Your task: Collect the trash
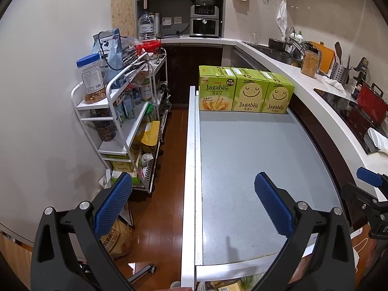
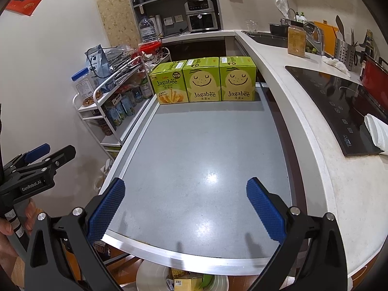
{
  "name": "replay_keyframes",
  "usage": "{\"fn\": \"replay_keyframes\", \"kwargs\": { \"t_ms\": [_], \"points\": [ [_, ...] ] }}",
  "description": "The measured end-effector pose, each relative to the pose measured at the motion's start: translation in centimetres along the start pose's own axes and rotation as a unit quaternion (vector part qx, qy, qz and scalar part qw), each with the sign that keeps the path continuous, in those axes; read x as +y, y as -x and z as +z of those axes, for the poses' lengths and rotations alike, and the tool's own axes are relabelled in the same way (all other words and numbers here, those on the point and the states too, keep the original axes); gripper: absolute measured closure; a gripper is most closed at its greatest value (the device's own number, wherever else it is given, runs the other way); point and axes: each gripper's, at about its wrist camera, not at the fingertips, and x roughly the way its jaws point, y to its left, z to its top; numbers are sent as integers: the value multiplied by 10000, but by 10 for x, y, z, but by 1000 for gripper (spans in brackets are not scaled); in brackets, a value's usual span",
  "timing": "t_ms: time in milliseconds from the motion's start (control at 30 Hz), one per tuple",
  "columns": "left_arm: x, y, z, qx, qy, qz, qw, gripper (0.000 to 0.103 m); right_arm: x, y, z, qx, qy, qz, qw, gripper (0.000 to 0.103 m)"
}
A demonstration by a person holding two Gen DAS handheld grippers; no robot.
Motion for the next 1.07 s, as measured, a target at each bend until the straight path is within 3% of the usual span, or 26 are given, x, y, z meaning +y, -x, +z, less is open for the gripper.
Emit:
{"fn": "replay_keyframes", "kwargs": {
  "t_ms": [800, 933, 1067],
  "points": [
    [0, -1, 11, -18, 151, -118, 9998, 2, 0, -1, 4, 13, 24, 64, 10000, 5],
    [7, -4, 8, 183, 244, -41, 9995, 2, -3, 2, 7, -28, -7, -11, 10000, 5],
    [18, 2, 3, 100, 121, 242, 9996, 2, -19, 11, 17, -117, -124, -153, 9997, 5]
  ]
}}
